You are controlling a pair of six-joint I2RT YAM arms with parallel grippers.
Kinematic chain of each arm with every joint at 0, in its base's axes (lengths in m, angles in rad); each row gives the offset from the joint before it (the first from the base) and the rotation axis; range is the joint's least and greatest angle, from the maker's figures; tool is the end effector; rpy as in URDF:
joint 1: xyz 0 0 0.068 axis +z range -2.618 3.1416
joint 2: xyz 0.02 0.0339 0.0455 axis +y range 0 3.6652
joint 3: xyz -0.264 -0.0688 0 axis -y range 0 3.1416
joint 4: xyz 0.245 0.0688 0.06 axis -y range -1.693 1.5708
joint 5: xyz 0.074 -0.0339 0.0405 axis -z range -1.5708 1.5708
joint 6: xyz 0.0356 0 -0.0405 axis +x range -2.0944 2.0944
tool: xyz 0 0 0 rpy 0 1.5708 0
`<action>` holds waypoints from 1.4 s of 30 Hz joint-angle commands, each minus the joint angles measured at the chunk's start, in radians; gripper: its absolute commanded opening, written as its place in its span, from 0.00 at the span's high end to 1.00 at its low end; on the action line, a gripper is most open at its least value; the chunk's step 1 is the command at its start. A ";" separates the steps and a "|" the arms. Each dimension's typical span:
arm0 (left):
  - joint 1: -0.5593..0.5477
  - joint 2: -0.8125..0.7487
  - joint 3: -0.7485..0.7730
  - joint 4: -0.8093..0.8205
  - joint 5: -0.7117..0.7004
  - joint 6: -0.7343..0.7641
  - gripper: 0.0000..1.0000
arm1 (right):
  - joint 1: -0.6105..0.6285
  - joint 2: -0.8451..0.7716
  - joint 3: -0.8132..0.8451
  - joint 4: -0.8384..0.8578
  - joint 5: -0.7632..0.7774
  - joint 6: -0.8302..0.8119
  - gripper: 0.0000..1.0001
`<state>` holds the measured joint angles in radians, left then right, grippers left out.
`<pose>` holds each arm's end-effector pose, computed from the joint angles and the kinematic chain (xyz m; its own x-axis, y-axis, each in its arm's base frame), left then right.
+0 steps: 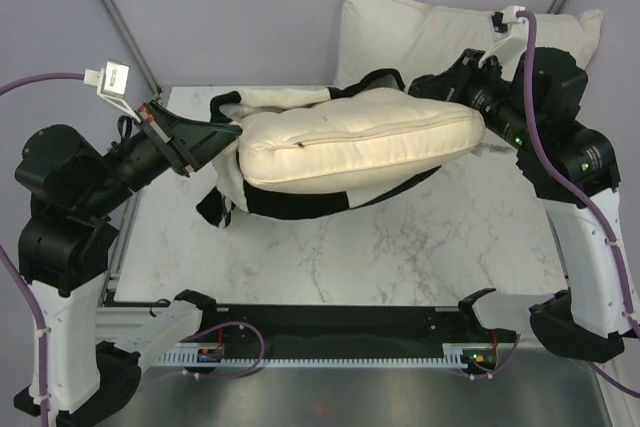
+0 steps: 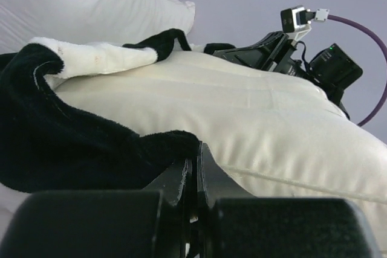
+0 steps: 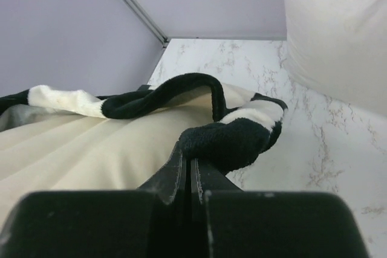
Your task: Put the pillow into the pillowcase
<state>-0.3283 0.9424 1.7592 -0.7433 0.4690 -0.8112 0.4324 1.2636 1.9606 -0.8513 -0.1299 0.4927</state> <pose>0.0840 -0.0456 0.5545 -0.4701 -0.5232 -0.7108 0.5423 0.4642 -0.7003 0.1774 0.0870 0.5516 -0.3745 0.3437 -0.8612 -0.4025 0.7764 0.4849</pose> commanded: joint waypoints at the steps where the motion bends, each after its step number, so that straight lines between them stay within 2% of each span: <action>1: 0.000 -0.019 -0.038 0.045 0.004 -0.031 0.98 | 0.002 -0.049 -0.014 0.037 0.048 0.012 1.00; 5: 0.002 -0.050 -0.295 0.064 -0.027 -0.043 0.98 | -0.003 -0.085 -0.312 0.038 0.067 0.013 1.00; 8: 0.011 -0.077 -0.413 0.113 -0.030 -0.104 0.98 | -0.015 -0.124 -0.384 0.058 0.069 0.026 1.00; 10: 0.040 -0.056 -0.367 0.119 0.006 -0.134 0.98 | -0.050 -0.115 -0.304 0.014 0.047 0.017 1.00; 12: 0.063 -0.019 -0.267 0.116 0.039 -0.146 0.98 | -0.069 -0.047 -0.041 -0.098 0.045 -0.011 1.00; 13: 0.063 0.022 -0.133 0.095 0.048 -0.144 0.98 | -0.067 -0.029 0.054 -0.115 0.049 -0.017 1.00; 14: 0.063 0.036 -0.068 0.093 0.054 -0.134 0.98 | -0.067 -0.020 0.192 -0.114 0.059 -0.020 1.00; 16: 0.061 0.055 0.085 0.091 0.033 -0.103 0.98 | -0.069 -0.045 0.253 -0.062 0.081 -0.019 1.00; 18: 0.061 0.032 0.121 0.091 -0.010 -0.057 0.97 | -0.067 -0.124 0.200 0.013 0.124 -0.022 1.00; 19: 0.063 -0.002 0.103 0.067 -0.077 -0.039 0.97 | -0.067 -0.189 0.078 0.043 0.153 -0.020 1.00; 21: 0.063 -0.027 0.044 0.010 -0.140 -0.037 0.94 | -0.066 -0.219 -0.043 0.038 0.220 -0.007 1.00; 23: 0.063 -0.014 -0.117 0.002 -0.106 -0.064 0.98 | -0.067 -0.170 -0.187 -0.032 0.236 -0.005 1.00; 24: 0.063 -0.008 -0.194 0.033 -0.066 -0.084 0.98 | -0.069 -0.147 -0.243 -0.060 0.187 -0.009 1.00; 25: 0.063 -0.007 -0.360 0.079 0.027 -0.112 0.98 | -0.070 -0.132 -0.363 -0.052 0.164 -0.008 1.00; 26: 0.064 -0.011 -0.436 0.222 0.063 -0.178 0.98 | -0.070 -0.142 -0.412 -0.031 0.144 0.001 1.00; 28: 0.066 -0.066 -0.516 0.286 0.048 -0.195 0.98 | -0.070 -0.212 -0.477 0.082 0.139 0.024 1.00; 30: 0.064 -0.098 -0.456 0.256 -0.012 -0.145 0.98 | -0.073 -0.240 -0.419 0.080 0.180 0.018 1.00; 32: 0.064 -0.102 -0.280 0.196 -0.090 -0.065 0.98 | -0.072 -0.236 -0.255 0.054 0.214 -0.015 1.00; 33: 0.063 -0.081 -0.204 0.112 -0.107 -0.036 0.98 | -0.072 -0.222 -0.186 0.011 0.229 -0.023 1.00; 34: 0.063 -0.064 -0.055 0.075 -0.130 -0.013 0.98 | -0.072 -0.202 -0.073 -0.005 0.239 -0.028 1.00; 37: 0.063 -0.034 0.113 -0.031 -0.153 0.046 0.98 | -0.072 -0.223 -0.017 -0.009 0.243 -0.014 1.00; 39: 0.064 -0.050 0.106 -0.041 -0.164 0.047 0.98 | -0.072 -0.256 -0.076 0.018 0.242 0.007 1.00; 42: 0.064 -0.089 -0.030 -0.034 -0.191 0.040 0.98 | -0.070 -0.303 -0.245 0.043 0.268 0.027 1.00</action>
<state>-0.2661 0.8669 1.8099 -0.7685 0.3202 -0.8177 0.3634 0.9733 1.8149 -0.8421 0.0849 0.4938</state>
